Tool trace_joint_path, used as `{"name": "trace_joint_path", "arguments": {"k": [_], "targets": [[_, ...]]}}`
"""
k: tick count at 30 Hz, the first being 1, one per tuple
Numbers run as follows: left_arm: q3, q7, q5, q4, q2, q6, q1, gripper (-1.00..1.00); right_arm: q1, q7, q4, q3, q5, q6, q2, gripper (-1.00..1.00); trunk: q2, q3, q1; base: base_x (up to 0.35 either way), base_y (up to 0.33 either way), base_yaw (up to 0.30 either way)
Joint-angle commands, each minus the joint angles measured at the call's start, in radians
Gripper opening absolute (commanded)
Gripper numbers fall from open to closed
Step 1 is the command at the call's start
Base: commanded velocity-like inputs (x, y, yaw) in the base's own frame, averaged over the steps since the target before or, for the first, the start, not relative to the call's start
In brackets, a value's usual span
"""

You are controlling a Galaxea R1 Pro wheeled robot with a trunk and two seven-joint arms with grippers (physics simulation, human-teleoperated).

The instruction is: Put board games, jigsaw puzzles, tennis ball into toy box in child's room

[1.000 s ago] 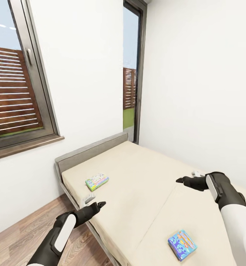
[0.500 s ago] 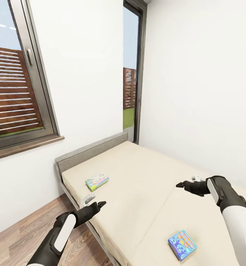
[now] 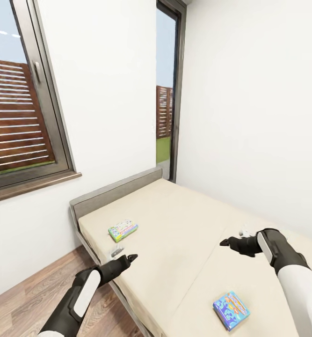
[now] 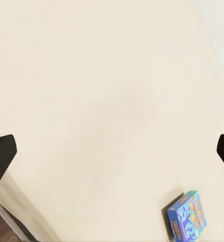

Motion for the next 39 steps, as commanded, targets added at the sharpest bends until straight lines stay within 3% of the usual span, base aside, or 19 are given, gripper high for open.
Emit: {"name": "trace_joint_path", "arguments": {"k": [1,5,14,22,23,24,39], "targets": [[0.001,-0.001,-0.003,0.005,-0.001,-0.001,-0.001,1.0,0.005,-0.004,-0.007,0.003,0.0,0.011,0.006,1.0,-0.001,-0.001,0.0,0.0,0.0,0.0],[-0.004,-0.006,-0.022,0.028,-0.012,-0.024,0.002,1.0,0.028,-0.026,-0.029,0.025,-0.008,0.033,0.029,1.0,-0.001,-0.001,0.0,0.0,0.0,0.0],[-0.008,-0.009,-0.028,0.078,-0.021,-0.074,0.009,1.0,0.079,-0.077,-0.079,0.076,-0.014,0.049,0.08,1.0,-0.001,-0.001,0.0,0.0,0.0,0.0],[-0.01,-0.009,-0.03,0.085,-0.023,-0.107,0.011,1.0,0.124,-0.122,-0.124,0.084,-0.016,0.053,0.125,1.0,-0.001,-0.001,0.0,0.0,0.0,0.0],[-0.011,-0.009,-0.03,0.085,-0.023,-0.108,0.012,1.0,0.13,-0.127,-0.13,0.084,-0.016,0.054,0.128,1.0,-0.001,-0.001,0.0,0.0,0.0,0.0],[-0.011,-0.009,-0.03,0.085,-0.023,-0.108,0.012,1.0,0.186,-0.144,-0.258,0.084,-0.016,0.054,0.128,1.0,-0.001,-0.001,0.0,0.0,0.0,0.0],[-0.012,-0.009,-0.032,0.088,-0.024,-0.111,0.013,1.0,0.19,-0.146,-0.263,0.085,-0.017,0.055,0.129,1.0,-0.001,-0.001,0.0,0.0,0.0,0.0]]}}
